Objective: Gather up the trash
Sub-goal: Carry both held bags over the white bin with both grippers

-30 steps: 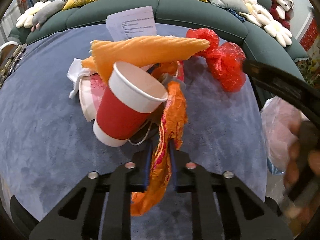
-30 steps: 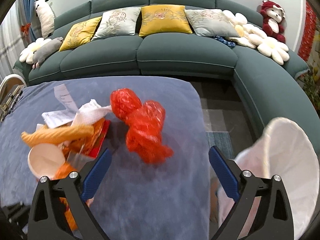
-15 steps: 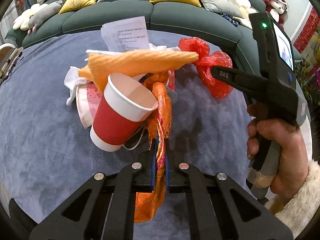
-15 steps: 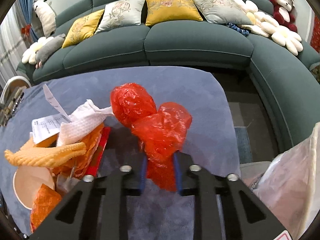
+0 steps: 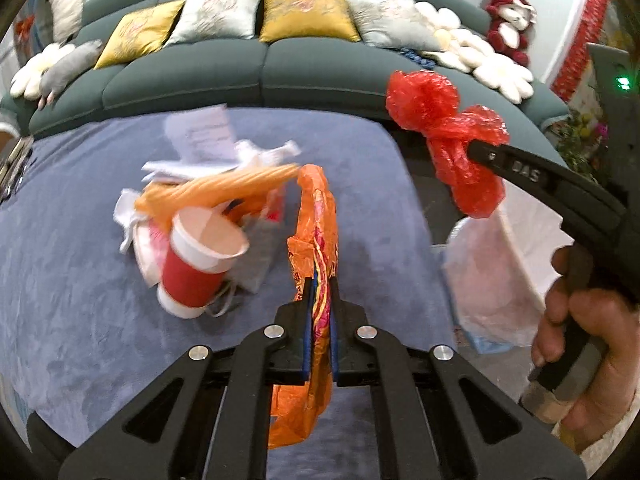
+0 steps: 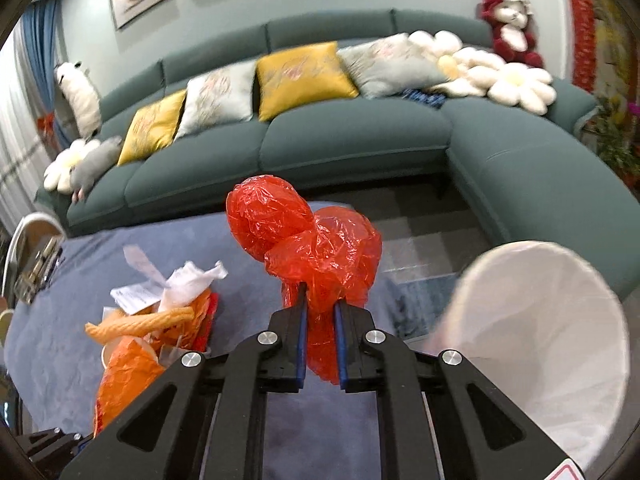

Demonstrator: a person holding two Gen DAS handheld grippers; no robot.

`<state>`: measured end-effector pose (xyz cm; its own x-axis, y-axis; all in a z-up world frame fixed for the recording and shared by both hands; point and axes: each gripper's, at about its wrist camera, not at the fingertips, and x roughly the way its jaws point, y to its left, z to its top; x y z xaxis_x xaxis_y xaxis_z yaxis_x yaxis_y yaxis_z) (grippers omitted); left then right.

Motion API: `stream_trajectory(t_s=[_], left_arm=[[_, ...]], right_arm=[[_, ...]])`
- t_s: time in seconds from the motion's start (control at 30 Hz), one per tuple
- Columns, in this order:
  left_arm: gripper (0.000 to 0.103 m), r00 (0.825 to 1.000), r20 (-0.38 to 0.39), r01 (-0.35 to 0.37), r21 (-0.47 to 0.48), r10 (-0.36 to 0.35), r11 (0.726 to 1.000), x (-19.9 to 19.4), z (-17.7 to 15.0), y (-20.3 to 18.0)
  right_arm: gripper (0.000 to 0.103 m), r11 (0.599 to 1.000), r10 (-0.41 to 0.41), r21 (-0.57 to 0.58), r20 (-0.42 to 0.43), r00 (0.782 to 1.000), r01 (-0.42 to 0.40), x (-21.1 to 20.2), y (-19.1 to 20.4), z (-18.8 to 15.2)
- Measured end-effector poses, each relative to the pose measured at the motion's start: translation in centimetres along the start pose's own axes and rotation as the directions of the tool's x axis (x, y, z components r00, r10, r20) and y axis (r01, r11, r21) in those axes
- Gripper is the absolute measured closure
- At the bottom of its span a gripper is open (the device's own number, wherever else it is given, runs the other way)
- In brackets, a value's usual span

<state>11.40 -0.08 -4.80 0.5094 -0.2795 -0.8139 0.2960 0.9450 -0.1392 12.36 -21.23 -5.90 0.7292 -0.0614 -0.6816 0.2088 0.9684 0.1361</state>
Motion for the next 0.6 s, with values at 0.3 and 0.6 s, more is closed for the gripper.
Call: stream_trajectory(t_s=[0.3,0.6], left_arm=[[0.097,0.994,0.011,0.109,0.119,-0.111,0.987,0.1,1.9,-8.7],[0.097,0.983,0.001,0.181,0.232,-0.186,0.956,0.8,2.7,-16.6]], right_arm=[[0.092,0.987,-0.149,0.062,0.052,0.988,0.145,-6.2,-7.5,-1.1],[0.092,0.963,-0.237,0.138,0.027,0.971,0.231,-8.6,-14.2,-3.2]])
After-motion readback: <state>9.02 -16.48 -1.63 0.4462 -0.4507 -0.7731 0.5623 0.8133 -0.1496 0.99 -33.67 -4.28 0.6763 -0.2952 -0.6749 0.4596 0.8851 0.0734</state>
